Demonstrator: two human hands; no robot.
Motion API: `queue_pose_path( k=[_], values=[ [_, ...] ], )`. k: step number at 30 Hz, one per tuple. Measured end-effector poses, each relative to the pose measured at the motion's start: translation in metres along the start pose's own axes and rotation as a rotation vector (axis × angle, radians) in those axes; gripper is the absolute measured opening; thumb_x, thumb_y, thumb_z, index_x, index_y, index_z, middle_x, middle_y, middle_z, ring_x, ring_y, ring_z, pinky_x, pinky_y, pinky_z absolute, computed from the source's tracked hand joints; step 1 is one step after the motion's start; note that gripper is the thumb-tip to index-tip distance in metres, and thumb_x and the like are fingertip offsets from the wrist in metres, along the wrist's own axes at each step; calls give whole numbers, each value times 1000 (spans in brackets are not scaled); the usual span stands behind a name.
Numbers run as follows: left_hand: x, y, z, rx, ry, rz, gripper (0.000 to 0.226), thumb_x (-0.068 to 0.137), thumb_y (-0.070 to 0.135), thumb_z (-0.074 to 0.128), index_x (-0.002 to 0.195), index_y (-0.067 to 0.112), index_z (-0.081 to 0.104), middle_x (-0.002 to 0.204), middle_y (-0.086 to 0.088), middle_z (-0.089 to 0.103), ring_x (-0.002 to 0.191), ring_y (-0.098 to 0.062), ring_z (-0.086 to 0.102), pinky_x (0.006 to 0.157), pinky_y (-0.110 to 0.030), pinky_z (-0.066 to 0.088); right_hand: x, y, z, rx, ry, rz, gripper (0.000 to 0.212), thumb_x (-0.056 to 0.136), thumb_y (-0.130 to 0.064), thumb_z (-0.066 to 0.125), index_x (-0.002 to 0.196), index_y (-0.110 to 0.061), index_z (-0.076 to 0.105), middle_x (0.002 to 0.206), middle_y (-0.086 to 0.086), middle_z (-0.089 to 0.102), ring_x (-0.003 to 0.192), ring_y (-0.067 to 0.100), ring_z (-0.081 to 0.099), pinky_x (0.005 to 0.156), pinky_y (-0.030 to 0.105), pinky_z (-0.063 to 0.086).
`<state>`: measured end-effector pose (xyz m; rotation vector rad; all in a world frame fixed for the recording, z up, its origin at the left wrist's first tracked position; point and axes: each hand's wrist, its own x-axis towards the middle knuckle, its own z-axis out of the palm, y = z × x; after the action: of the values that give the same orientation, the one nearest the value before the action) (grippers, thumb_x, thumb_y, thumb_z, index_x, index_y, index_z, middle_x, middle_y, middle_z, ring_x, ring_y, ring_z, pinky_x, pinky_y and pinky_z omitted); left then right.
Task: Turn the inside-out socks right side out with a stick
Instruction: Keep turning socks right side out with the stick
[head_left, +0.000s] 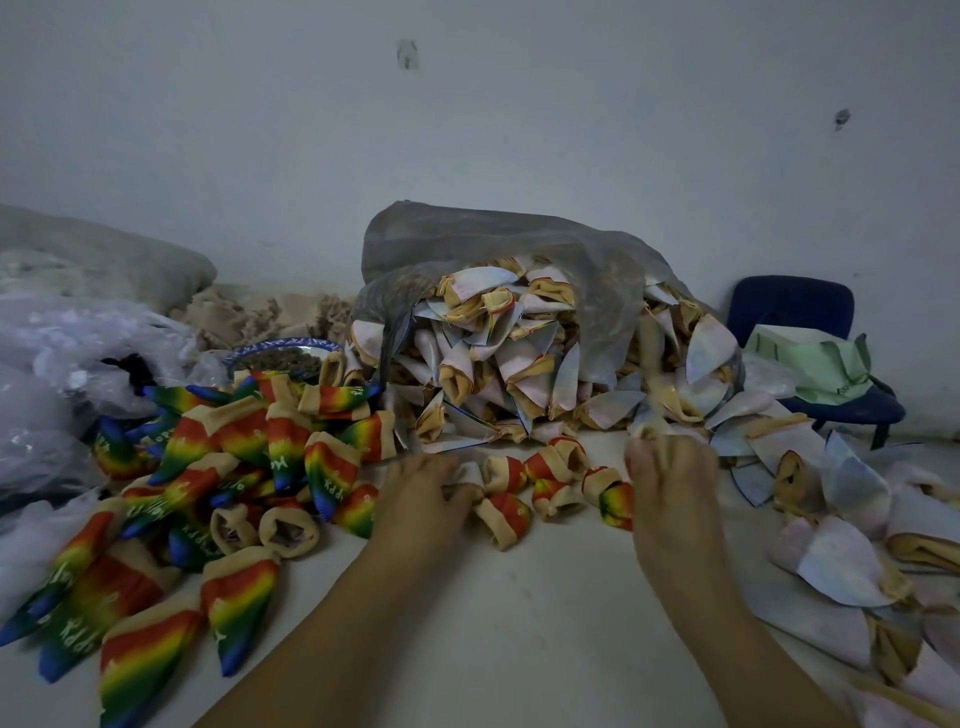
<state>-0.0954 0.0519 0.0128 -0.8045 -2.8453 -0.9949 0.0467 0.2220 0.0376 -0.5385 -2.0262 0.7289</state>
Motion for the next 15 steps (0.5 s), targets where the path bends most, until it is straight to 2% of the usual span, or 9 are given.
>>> queue_pose_path(
  k=[2, 4, 5, 7, 9, 12, 14, 15],
  values=[
    [1, -2, 5, 176, -43, 43, 39, 99, 37, 50, 137, 30, 54, 143, 2, 46, 127, -21, 39, 102, -34, 36, -6, 8, 9, -203, -178, -37, 17, 99, -32, 39, 100, -22, 53, 99, -3, 38, 79, 5, 47, 60, 22, 42],
    [3, -4, 3, 113, -9, 76, 27, 99, 26, 50, 121, 25, 66, 127, 0, 55, 117, -22, 46, 93, -30, 40, -10, 14, 13, -269, -308, 12, 26, 99, -38, 36, 109, -25, 56, 102, -2, 37, 78, 13, 50, 65, 35, 47],
    [3, -6, 3, 47, 16, 85, 23, 98, 19, 50, 108, 22, 71, 116, -1, 59, 109, -21, 51, 87, -31, 44, -11, 14, 13, -262, -314, 24, 28, 99, -40, 35, 108, -24, 57, 100, -2, 38, 77, 14, 50, 66, 36, 47],
    [3, -6, 1, -61, 74, 63, 22, 97, 13, 50, 92, 19, 71, 100, -2, 61, 90, -15, 55, 74, -29, 46, -10, 11, 11, -234, -280, 7, 29, 98, -42, 33, 99, -26, 57, 94, -2, 41, 73, 11, 48, 62, 32, 43],
    [1, -1, -3, -192, 164, 43, 18, 97, 16, 54, 88, 23, 67, 97, 2, 61, 80, -5, 51, 64, -20, 39, -10, 5, 9, -151, -231, -24, 30, 96, -47, 30, 85, -29, 52, 87, -2, 44, 71, 8, 47, 59, 28, 39],
    [-5, 14, -6, -365, 269, 107, 20, 98, 16, 56, 106, 24, 72, 106, 10, 58, 87, 1, 50, 71, -10, 34, -12, -8, 7, 0, -221, -76, 34, 89, -60, 29, 78, -36, 50, 82, -7, 46, 73, 6, 48, 59, 22, 37],
    [-13, 27, -2, -357, 254, 172, 19, 98, 19, 57, 106, 25, 72, 107, 14, 57, 90, 6, 50, 74, -7, 35, -16, -19, 11, 56, -250, -90, 26, 84, -68, 35, 85, -47, 51, 89, -16, 43, 79, -1, 50, 60, 17, 37],
    [-18, 34, 0, -359, 234, 202, 19, 97, 19, 57, 106, 28, 72, 104, 18, 57, 92, 11, 50, 75, -5, 37, -18, -22, 14, 79, -272, -85, 29, 79, -73, 37, 94, -52, 50, 94, -21, 40, 83, -5, 50, 61, 16, 39]
  ],
)
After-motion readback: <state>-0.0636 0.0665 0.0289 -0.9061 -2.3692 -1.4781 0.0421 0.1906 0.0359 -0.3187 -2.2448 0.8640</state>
